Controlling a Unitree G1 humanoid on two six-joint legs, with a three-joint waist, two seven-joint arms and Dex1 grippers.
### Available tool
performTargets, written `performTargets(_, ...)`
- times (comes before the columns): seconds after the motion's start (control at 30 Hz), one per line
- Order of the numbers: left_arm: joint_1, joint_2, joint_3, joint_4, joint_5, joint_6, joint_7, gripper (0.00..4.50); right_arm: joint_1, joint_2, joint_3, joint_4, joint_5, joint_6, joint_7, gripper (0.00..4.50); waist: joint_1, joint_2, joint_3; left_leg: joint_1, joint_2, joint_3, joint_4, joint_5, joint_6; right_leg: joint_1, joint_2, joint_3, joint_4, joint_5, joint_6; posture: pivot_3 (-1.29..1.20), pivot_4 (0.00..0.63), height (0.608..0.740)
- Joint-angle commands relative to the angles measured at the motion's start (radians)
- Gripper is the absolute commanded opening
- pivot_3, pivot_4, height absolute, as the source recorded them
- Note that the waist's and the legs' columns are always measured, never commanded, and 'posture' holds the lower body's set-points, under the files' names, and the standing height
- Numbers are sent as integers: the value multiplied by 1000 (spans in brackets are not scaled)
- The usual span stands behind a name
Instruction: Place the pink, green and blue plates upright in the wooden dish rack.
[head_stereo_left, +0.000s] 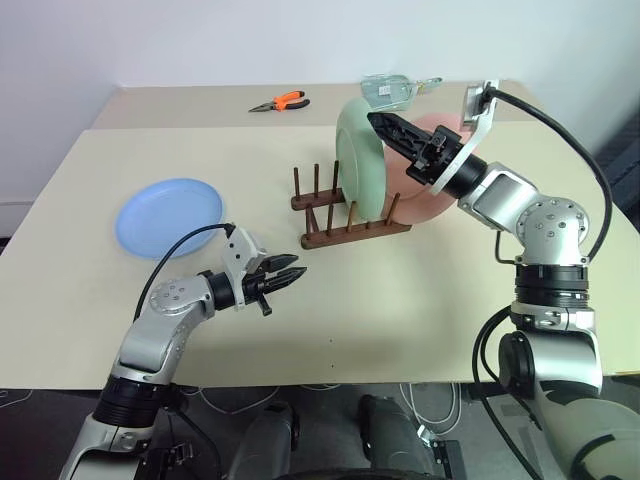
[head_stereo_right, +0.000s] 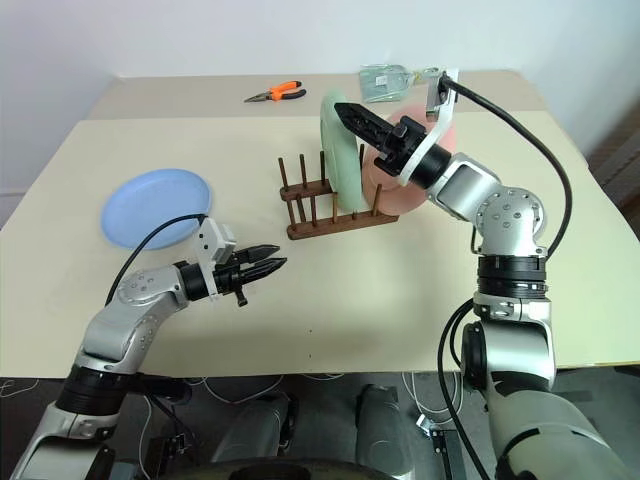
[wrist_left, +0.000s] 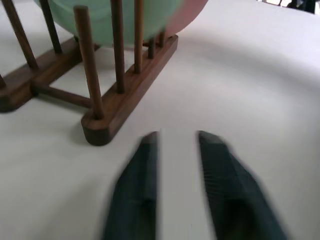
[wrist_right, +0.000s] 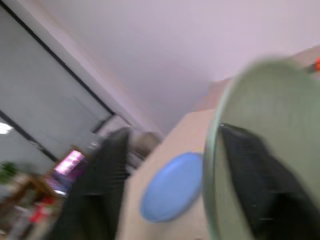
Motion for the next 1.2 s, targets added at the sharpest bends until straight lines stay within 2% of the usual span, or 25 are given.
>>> performTargets(0.03,-30,13,14,6,43,-43,35,3425,18,-41,-14,-154,-86,-77,43,3429,1,0,0,0,0,0,0,0,0,0,0,0,0,0,0,0,150,740)
performTargets(0.1,-55,16,12,58,75,-74,44,4342,44,-69,-38,-218,-103,-84,46,3429,1,0,0,0,0,0,0,0,0,0,0,0,0,0,0,0,150,740)
performTargets(0.2,-85,16,7,117,92,-105,32,4342,70,-88,-56,-271,-106,-76,48,3429,1,-1,0,0,0,0,1,0,0,1,0,0,0,0,0,0,150,740)
performTargets(0.23,-116,11,-4,167,102,-125,16,4373,94,-106,-62,-316,-112,-76,52,3964,1,0,0,0,0,0,0,0,0,1,0,0,0,0,0,0,150,740)
performTargets(0.3,-199,-2,-42,300,130,-179,-39,4373,147,-131,-68,-422,-123,-76,41,4426,7,-1,0,0,0,0,0,0,0,1,0,0,0,0,0,0,150,740)
performTargets(0.5,-414,-76,-113,668,211,-304,-128,4373,230,-123,-95,-581,-72,-63,-27,4426,10,-1,0,0,-1,0,2,0,0,2,-1,-1,-1,0,0,0,150,740)
performTargets(0.63,-491,-125,-158,850,263,-373,-185,4373,264,-112,-113,-632,-50,-66,-89,4426,4,-2,0,0,-1,0,1,0,0,1,-1,-1,-1,0,1,0,150,740)
performTargets(0.73,-531,-153,-175,964,303,-443,-197,3605,283,-110,-126,-668,-25,-65,-134,4500,5,-2,0,0,0,0,1,0,0,2,-1,-1,-1,0,1,0,150,740)
performTargets(0.93,-576,-191,-167,1083,324,-584,-264,745,327,-137,-157,-716,19,-61,-187,4500,11,-2,-1,0,-1,-1,2,0,0,3,-1,-1,-1,0,1,0,150,740)
performTargets(1.2,-601,-166,-168,1122,335,-734,-451,757,405,-218,-218,-726,57,-65,-173,4500,25,-3,0,0,-1,0,1,0,0,2,-1,-1,-2,0,1,0,150,740)
